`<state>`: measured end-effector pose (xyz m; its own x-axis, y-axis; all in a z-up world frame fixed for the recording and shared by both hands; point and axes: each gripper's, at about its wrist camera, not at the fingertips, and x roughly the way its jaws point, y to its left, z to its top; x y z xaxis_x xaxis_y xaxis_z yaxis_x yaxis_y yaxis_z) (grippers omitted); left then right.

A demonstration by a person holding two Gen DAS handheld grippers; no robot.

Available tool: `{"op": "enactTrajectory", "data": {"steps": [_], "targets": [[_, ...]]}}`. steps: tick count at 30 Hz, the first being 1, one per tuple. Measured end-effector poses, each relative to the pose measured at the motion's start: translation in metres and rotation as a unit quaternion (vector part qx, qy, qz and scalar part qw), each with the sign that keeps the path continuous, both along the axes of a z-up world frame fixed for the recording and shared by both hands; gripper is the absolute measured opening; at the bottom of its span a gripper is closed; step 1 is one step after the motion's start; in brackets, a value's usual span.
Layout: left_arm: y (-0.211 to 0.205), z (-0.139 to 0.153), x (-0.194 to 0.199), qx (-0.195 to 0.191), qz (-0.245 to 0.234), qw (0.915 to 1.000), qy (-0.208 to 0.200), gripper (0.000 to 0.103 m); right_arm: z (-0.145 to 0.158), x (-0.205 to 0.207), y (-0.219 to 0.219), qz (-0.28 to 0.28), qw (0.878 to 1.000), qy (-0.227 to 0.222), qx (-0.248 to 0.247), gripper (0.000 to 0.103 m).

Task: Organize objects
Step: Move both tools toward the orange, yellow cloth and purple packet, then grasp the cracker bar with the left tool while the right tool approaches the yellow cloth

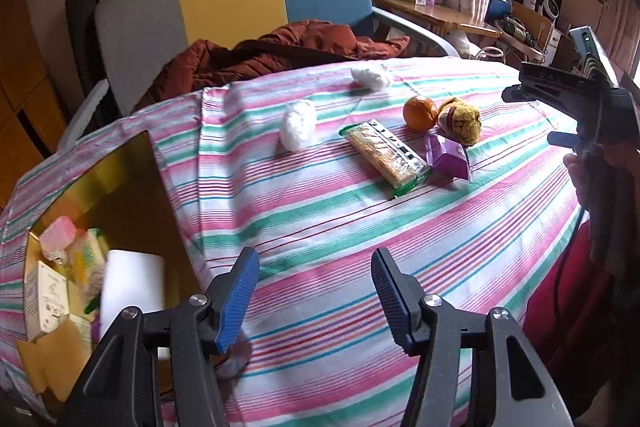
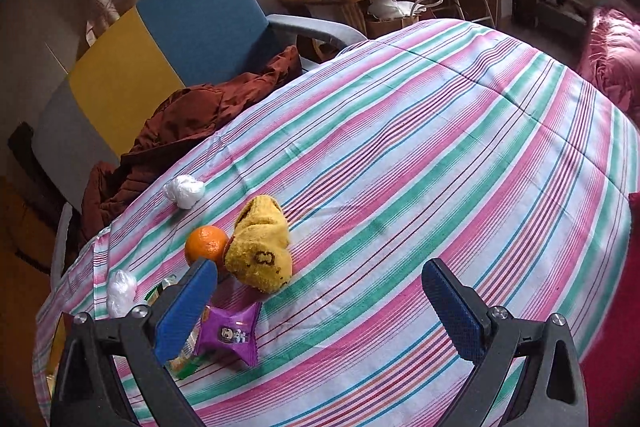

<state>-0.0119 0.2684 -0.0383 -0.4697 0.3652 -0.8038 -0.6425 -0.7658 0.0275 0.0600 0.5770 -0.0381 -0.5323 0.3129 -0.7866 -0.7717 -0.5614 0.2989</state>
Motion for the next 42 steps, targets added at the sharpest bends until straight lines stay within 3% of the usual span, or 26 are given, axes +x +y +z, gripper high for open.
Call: {"op": "enactTrajectory", "data": {"steps": [8,19,32,35,38,41,42], "targets": [[0.046,-0.014,-0.022,0.004,-0.008,0.9995,-0.031,0.06,0.001,-0.002,-0.002,0.014,1.0,0.008,-0.008,0.103],[0.106,-0.032,-0.074,0.019,0.011,0.9966,-0.08,0.072,0.0,0.008,0.007,-0.001,0.998,0.042,-0.041,0.103],[0.151,-0.06,-0.119,0.007,0.038,0.9942,-0.101,0.078,-0.009,0.007,0.013,-0.002,0.997,0.041,-0.068,0.103],[0.153,-0.072,-0.117,-0.008,0.032,0.9942,-0.102,0.077,-0.011,0.005,0.015,-0.002,0.997,0.037,-0.068,0.103],[0.154,-0.074,-0.106,-0.025,0.011,0.9973,-0.068,0.073,-0.012,0.003,0.014,0.0,0.997,0.032,-0.068,0.103],[0.147,-0.072,-0.103,-0.031,0.016,0.9976,-0.061,0.055,-0.012,-0.001,0.013,0.007,0.998,0.026,-0.062,0.103],[0.145,-0.072,-0.103,-0.03,0.012,0.9974,-0.064,0.053,-0.012,-0.002,0.013,0.008,0.998,0.024,-0.058,0.103]]}}
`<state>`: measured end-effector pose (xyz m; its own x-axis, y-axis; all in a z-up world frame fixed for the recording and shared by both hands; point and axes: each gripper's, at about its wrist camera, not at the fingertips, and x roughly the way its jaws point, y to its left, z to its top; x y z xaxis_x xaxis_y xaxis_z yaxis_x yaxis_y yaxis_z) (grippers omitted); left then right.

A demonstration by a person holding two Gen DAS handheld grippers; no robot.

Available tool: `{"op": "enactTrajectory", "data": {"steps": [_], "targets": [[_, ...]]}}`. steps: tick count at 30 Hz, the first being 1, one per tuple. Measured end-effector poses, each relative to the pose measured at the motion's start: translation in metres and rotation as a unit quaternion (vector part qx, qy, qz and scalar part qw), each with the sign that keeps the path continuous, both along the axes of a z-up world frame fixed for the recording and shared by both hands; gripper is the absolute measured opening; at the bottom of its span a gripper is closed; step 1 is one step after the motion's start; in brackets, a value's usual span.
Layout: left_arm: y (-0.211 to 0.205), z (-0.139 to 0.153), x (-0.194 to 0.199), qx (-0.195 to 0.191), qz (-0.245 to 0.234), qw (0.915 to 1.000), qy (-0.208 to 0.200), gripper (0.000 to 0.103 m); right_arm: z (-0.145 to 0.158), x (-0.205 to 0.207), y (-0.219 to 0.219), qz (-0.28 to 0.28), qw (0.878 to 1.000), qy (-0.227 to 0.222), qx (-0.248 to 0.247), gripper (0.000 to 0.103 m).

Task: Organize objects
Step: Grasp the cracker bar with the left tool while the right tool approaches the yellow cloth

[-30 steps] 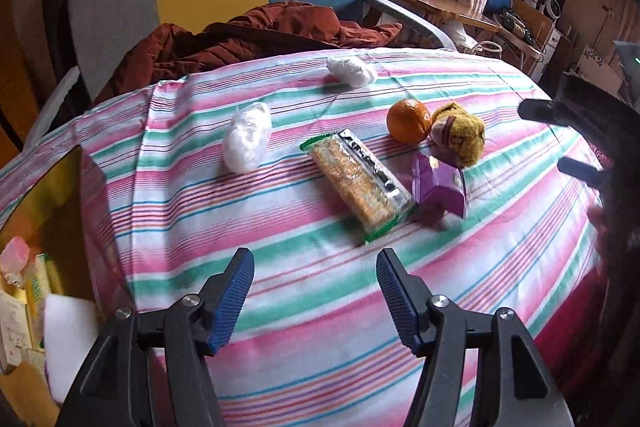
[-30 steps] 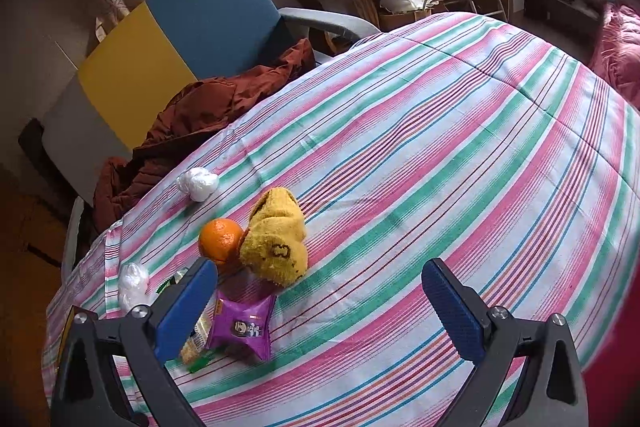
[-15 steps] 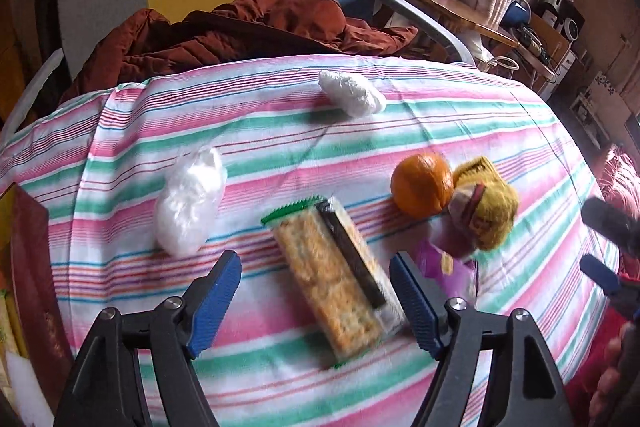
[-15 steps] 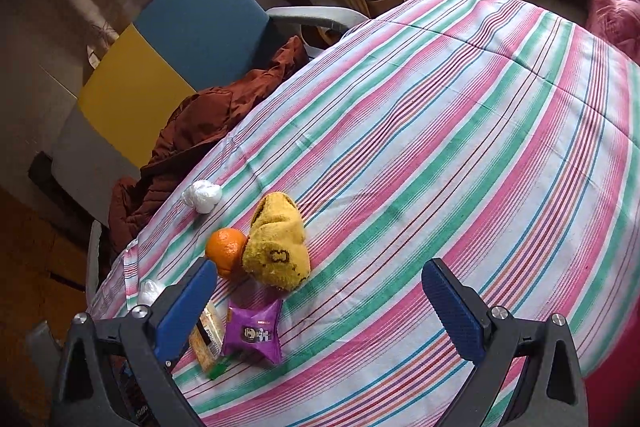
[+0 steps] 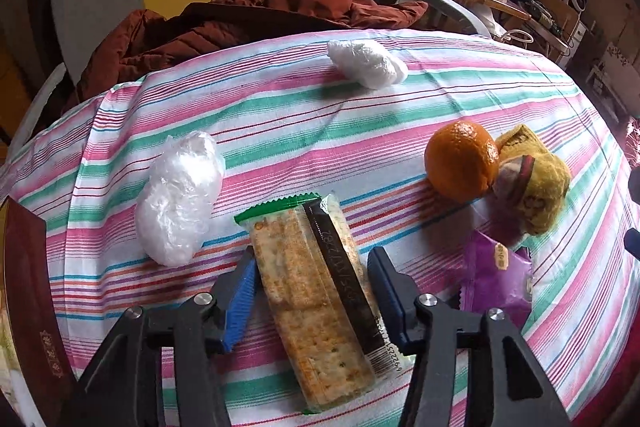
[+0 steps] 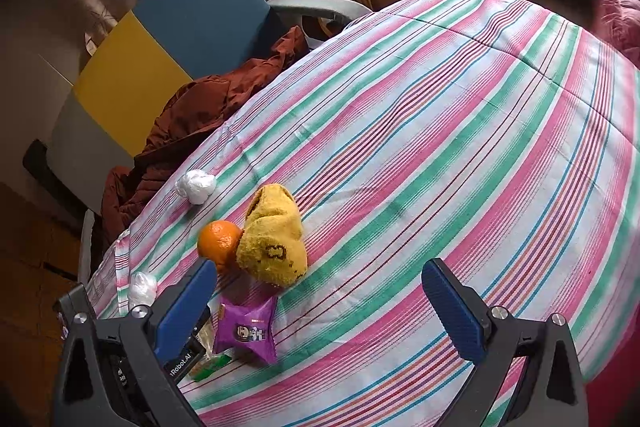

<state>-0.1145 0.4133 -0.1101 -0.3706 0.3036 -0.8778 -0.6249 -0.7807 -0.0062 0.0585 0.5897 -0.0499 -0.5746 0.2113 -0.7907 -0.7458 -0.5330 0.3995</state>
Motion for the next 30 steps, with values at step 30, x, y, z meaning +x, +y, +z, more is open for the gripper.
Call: {"op": "enactTrajectory", "data": {"steps": [30], "targets": [[-0.08,-0.004,0.066,0.071,-0.045,0.9949,0.056,0.052,-0.003,-0.018,-0.017,0.034,0.998,-0.039,0.048,0.099]]}}
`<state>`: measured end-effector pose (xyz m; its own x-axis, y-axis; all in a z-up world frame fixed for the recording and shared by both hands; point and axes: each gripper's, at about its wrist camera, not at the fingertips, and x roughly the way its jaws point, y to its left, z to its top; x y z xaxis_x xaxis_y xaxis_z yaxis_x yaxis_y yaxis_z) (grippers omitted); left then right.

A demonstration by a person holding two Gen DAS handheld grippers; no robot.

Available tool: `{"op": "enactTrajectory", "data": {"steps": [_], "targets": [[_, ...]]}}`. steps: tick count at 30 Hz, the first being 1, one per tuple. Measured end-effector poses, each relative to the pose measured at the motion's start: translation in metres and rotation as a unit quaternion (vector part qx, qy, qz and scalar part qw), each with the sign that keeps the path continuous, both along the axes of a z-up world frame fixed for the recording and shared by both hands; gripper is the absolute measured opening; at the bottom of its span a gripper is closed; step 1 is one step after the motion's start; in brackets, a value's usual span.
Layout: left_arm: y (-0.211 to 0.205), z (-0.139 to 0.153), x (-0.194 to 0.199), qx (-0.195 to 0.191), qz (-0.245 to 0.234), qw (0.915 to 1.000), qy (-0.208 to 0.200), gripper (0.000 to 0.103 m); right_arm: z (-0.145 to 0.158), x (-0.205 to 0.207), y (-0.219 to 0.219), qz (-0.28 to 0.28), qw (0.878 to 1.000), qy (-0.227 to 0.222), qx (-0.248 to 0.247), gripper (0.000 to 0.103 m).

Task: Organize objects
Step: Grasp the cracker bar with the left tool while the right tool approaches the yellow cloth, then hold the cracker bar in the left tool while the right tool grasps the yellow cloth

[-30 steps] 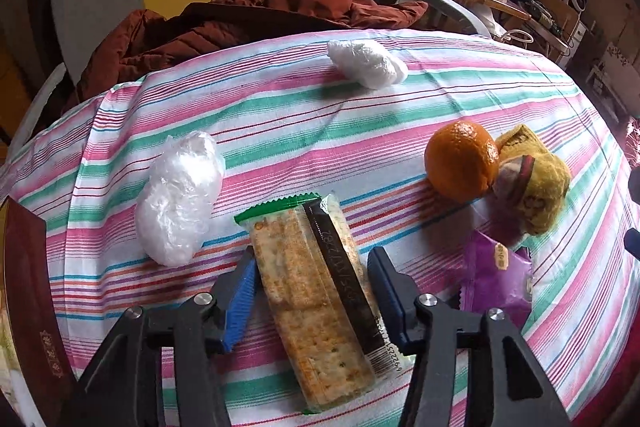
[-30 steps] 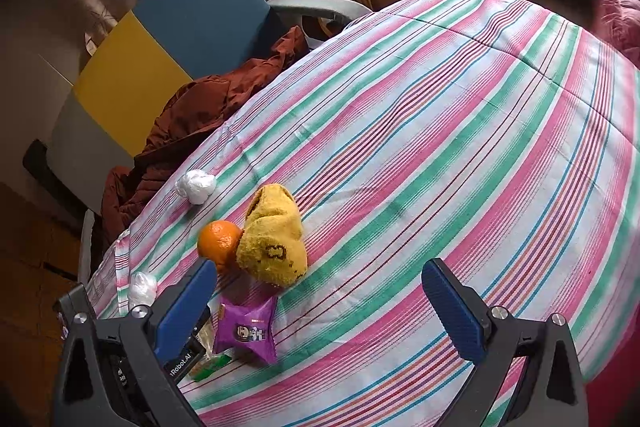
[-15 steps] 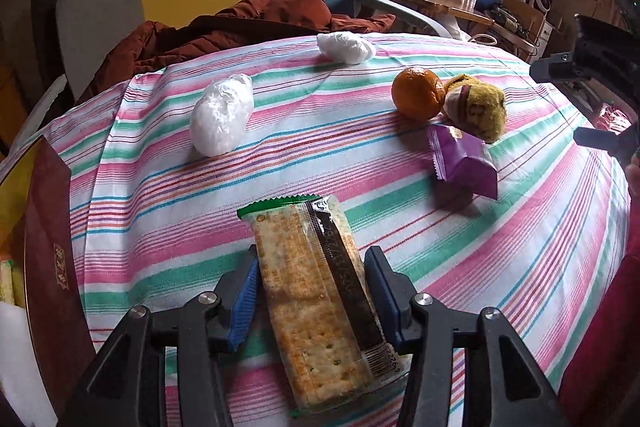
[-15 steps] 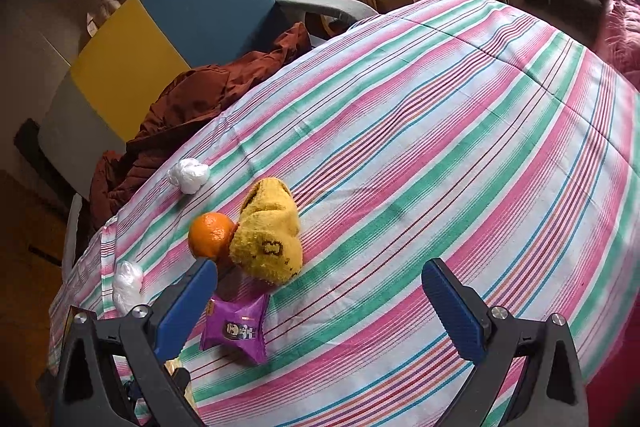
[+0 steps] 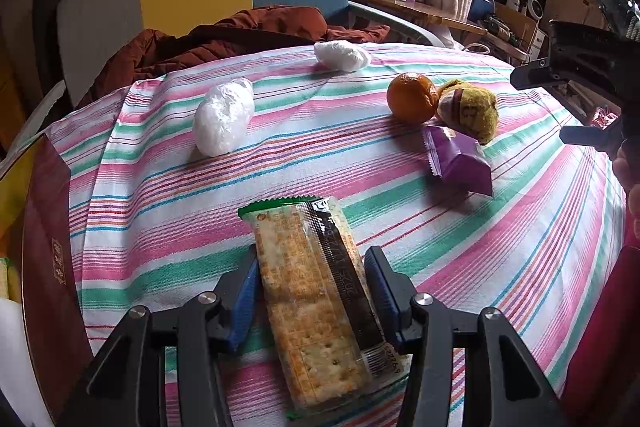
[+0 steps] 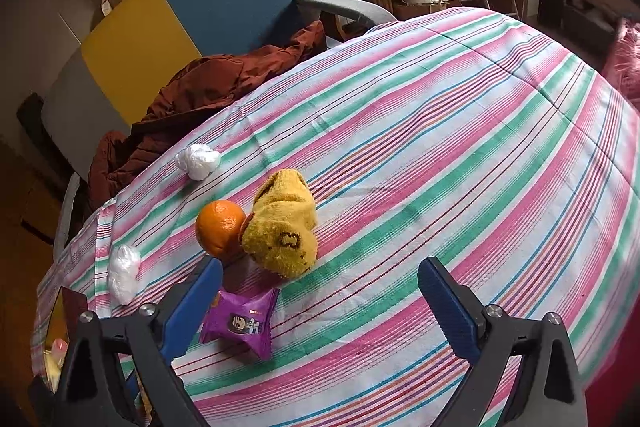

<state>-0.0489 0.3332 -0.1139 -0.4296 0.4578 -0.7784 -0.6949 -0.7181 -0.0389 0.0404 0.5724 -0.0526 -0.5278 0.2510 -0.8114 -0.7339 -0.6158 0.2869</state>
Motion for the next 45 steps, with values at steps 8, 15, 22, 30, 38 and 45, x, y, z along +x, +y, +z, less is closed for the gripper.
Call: {"op": "enactTrajectory", "data": {"steps": [8,15,22,30,38,45], "targets": [[-0.002,0.0,0.0,0.007,0.0,1.0,-0.002,0.052,-0.002,-0.005,-0.002,0.006,1.0,-0.008,-0.002,0.099],[-0.004,0.0,0.0,0.013,0.0,0.9999,-0.006,0.052,0.007,-0.026,0.006,0.033,0.999,-0.022,-0.004,0.099],[-0.004,0.0,-0.001,0.015,0.0,0.9999,-0.007,0.052,-0.012,-0.053,0.024,0.05,0.997,-0.055,0.004,0.093],[-0.002,-0.001,0.001,0.009,0.0,1.0,0.0,0.053,-0.025,-0.062,0.025,0.069,0.996,-0.049,-0.004,0.093],[-0.002,-0.001,0.001,0.006,-0.001,1.0,0.003,0.053,-0.029,-0.064,0.025,0.074,0.995,-0.059,-0.008,0.093],[-0.001,-0.001,0.001,0.006,-0.001,1.0,0.003,0.054,-0.035,-0.069,0.021,0.088,0.993,-0.072,-0.012,0.093]]}}
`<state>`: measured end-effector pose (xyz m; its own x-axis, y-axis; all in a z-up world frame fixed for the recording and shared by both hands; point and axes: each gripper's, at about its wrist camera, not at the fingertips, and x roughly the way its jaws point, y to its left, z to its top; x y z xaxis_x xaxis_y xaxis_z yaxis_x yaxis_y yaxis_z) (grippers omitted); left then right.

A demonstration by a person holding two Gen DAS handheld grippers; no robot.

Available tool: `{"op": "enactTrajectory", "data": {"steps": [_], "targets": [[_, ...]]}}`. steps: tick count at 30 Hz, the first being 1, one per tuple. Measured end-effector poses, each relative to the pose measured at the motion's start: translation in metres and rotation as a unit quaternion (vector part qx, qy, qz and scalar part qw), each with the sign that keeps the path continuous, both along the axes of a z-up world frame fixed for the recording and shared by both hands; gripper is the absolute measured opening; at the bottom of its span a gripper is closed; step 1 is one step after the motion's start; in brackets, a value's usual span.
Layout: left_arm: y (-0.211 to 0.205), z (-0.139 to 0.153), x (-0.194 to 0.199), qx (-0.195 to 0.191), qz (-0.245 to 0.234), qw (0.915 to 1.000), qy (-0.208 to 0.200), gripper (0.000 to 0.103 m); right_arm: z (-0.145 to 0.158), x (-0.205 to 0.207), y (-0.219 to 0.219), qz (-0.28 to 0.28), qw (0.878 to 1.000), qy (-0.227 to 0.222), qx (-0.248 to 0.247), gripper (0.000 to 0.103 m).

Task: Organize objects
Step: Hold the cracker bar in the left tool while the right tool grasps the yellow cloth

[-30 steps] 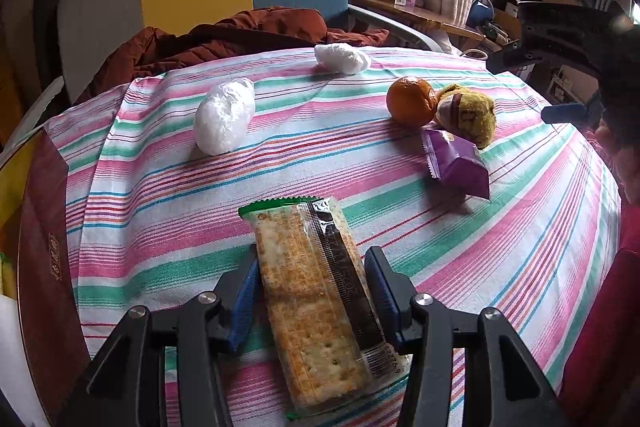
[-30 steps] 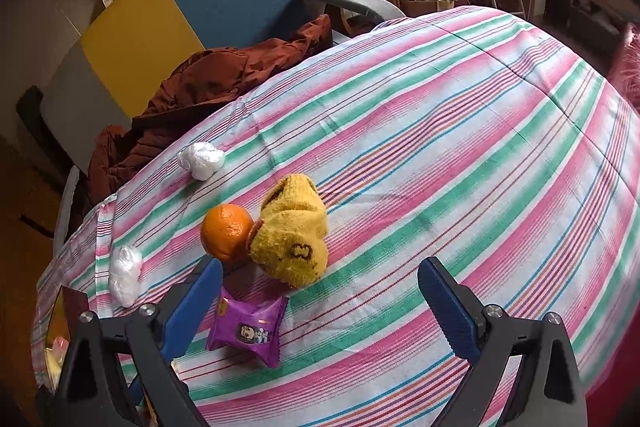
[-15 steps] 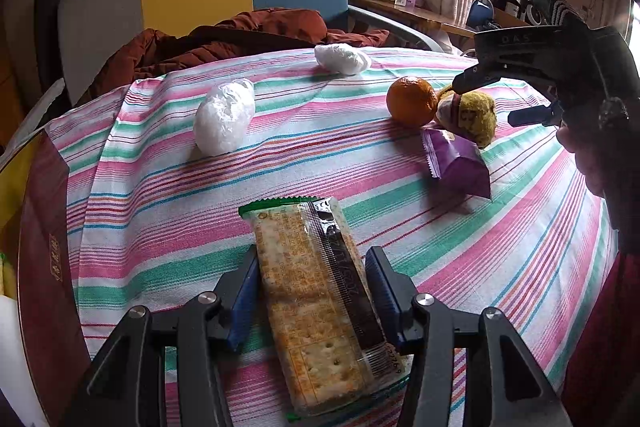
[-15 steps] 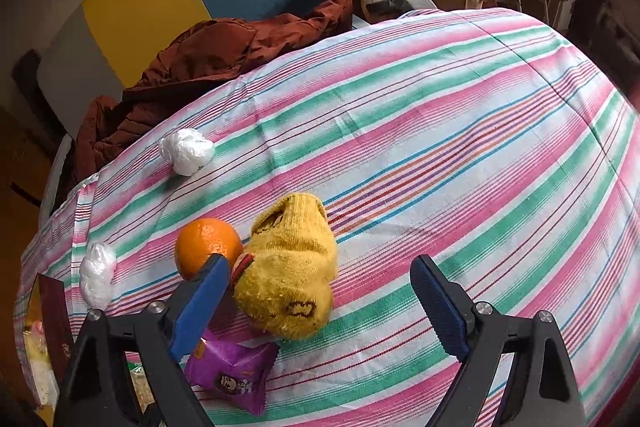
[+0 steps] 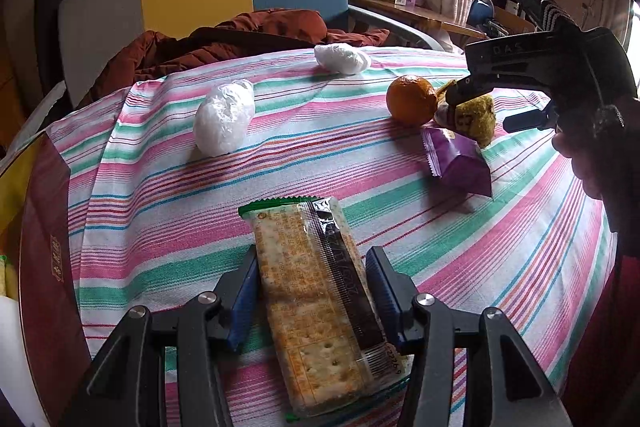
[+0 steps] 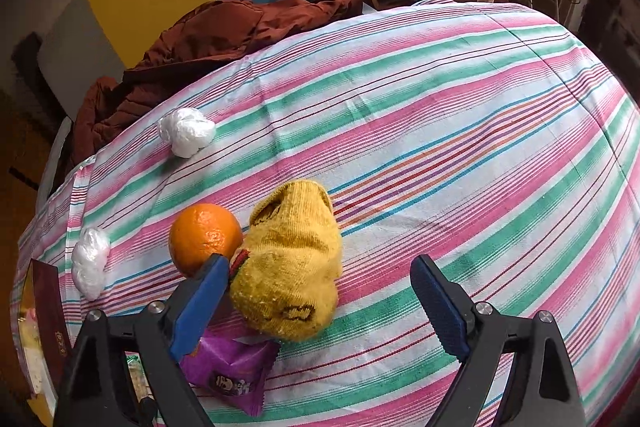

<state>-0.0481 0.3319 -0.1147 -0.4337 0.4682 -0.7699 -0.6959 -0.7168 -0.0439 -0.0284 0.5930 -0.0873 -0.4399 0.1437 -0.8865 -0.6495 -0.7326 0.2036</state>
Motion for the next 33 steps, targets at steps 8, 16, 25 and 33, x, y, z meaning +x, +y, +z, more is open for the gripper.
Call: {"op": "enactTrajectory", "data": {"steps": [8,16,25,33], "targets": [[0.0,0.0,0.0,0.0,0.0,1.0,0.0,0.054,-0.005,-0.003,-0.002,0.006,1.0,-0.005,-0.008,0.093],[0.0,0.0,0.001,0.0,0.0,1.0,0.0,0.054,-0.009,-0.011,-0.012,0.038,0.999,-0.008,-0.013,0.058],[-0.001,0.002,-0.001,0.002,-0.001,1.0,-0.005,0.051,0.009,0.002,-0.002,0.006,1.0,0.008,0.021,0.043],[-0.02,0.015,0.004,0.024,0.009,0.9985,-0.049,0.049,0.024,0.006,-0.008,0.01,0.998,0.037,0.043,0.043]]}}
